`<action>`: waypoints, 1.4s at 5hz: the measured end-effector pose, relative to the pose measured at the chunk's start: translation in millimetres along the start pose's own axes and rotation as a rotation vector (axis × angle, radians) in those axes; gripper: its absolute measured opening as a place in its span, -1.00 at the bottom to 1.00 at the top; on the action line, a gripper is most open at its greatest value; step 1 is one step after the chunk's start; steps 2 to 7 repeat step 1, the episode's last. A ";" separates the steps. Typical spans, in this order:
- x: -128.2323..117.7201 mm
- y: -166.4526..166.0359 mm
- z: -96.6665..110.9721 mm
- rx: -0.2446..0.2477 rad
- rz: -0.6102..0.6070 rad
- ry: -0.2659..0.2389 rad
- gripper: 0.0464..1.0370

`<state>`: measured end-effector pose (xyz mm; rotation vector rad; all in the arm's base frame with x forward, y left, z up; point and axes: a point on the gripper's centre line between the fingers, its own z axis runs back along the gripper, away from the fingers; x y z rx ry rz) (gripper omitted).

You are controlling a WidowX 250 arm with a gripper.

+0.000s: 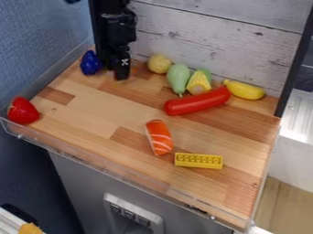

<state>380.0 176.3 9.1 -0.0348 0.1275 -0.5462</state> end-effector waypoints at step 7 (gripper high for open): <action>0.0 -1.4 -1.9 0.007 0.096 -0.006 0.28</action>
